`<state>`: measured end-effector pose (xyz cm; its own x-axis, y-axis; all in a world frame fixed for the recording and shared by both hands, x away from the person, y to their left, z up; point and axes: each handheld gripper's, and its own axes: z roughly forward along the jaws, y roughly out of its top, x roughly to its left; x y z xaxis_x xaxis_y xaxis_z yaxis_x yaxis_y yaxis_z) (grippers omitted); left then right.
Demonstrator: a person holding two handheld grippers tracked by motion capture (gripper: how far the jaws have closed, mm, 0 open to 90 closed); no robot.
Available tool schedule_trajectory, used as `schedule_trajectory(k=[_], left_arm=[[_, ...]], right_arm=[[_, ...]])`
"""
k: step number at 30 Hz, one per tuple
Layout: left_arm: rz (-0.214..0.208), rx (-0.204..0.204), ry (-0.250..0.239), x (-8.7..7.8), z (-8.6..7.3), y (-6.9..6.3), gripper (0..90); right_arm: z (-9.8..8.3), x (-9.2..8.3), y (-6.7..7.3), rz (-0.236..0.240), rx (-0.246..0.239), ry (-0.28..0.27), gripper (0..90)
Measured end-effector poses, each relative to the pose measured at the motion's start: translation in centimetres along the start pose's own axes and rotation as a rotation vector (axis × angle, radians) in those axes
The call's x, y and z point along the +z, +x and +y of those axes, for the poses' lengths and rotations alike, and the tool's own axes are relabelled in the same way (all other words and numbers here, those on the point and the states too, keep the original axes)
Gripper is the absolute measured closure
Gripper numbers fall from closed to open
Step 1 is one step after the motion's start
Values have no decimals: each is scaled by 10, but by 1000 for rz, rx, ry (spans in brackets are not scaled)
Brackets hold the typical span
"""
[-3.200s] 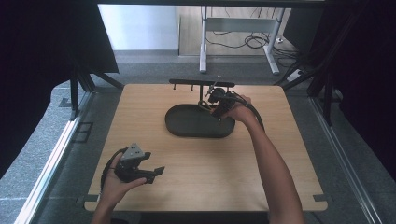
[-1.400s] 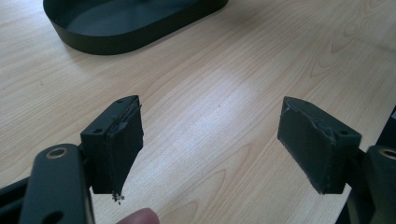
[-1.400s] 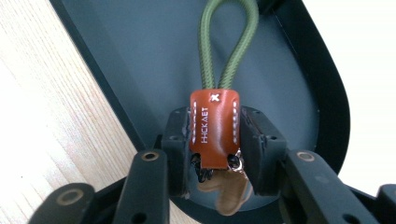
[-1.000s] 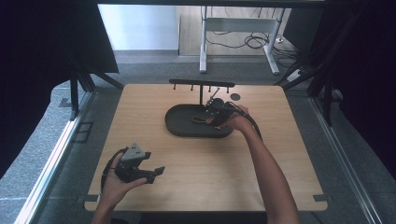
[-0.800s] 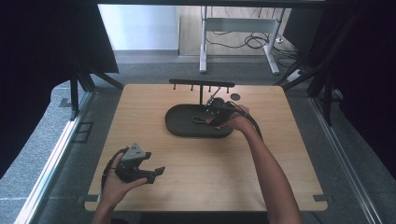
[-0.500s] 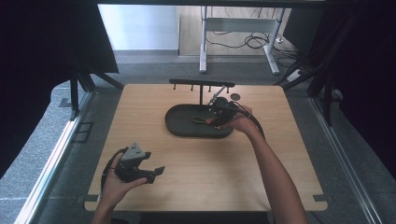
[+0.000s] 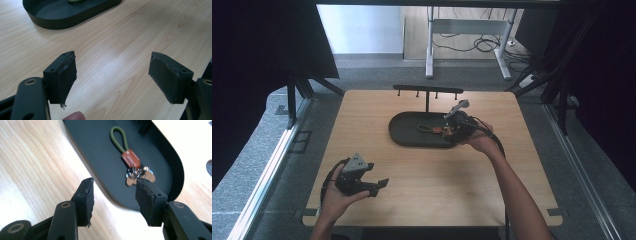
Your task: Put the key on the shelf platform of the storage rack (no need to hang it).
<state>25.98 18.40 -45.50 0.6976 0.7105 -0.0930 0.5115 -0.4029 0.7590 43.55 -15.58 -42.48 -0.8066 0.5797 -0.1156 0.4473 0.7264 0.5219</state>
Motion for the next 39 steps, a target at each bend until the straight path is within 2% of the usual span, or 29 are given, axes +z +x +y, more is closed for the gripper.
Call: schedule_trajectory(k=[7, 9, 19, 32, 39], left_arm=[[-1, 7, 10, 1, 0, -1, 226], [0, 8, 10, 1, 0, -1, 226], [-1, 8, 13, 3, 1, -3, 226], [-1, 13, 21, 5, 1, -5, 226], [-2, 20, 27, 7, 1, -7, 226]], right_arm=[[-27, -14, 6, 7, 33, -44, 467], [-31, -15, 8, 5, 35, -48, 467], [-71, -22, 22, 26, 71, -93, 467], [-131, -18, 38, 30, 133, -83, 462], [-155, -14, 46, 41, 168, -104, 461]])
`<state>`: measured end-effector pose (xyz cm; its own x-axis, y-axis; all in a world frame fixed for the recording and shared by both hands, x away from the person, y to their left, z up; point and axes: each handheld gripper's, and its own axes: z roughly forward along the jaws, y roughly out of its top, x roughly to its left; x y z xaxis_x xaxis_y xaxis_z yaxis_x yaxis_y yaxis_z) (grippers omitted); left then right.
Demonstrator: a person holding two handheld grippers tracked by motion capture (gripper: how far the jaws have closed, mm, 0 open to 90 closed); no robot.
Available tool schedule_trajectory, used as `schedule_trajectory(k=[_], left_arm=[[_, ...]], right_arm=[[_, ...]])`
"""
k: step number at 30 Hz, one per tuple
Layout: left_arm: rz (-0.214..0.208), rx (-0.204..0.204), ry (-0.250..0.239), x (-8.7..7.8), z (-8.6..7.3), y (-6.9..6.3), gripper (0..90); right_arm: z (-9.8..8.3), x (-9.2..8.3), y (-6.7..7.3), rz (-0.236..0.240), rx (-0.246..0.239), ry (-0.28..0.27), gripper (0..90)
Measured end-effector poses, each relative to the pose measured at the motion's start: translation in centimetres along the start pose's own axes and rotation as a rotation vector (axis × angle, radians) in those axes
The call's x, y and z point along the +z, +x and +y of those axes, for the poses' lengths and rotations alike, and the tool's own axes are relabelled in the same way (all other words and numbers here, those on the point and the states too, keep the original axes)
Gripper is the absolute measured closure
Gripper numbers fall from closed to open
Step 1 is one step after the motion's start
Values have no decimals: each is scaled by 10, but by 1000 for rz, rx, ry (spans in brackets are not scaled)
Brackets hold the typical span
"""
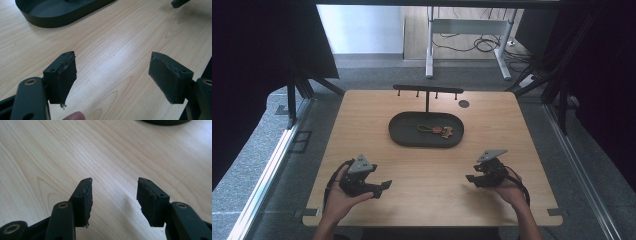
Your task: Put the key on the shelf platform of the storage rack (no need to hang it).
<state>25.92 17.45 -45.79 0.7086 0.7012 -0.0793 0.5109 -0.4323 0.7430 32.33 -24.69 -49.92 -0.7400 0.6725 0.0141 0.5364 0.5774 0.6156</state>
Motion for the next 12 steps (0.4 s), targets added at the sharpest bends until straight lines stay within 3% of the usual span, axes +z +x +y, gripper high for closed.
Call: schedule_trajectory(k=[4, 12], left_arm=[[0, -1, 4, 0, 0, -1, 226], [3, -6, 8, 2, 1, 0, 225]], right_arm=[[-7, 2, 2, 5, 7, 3, 455], [-11, -4, 1, -30, 41, -55, 420]])
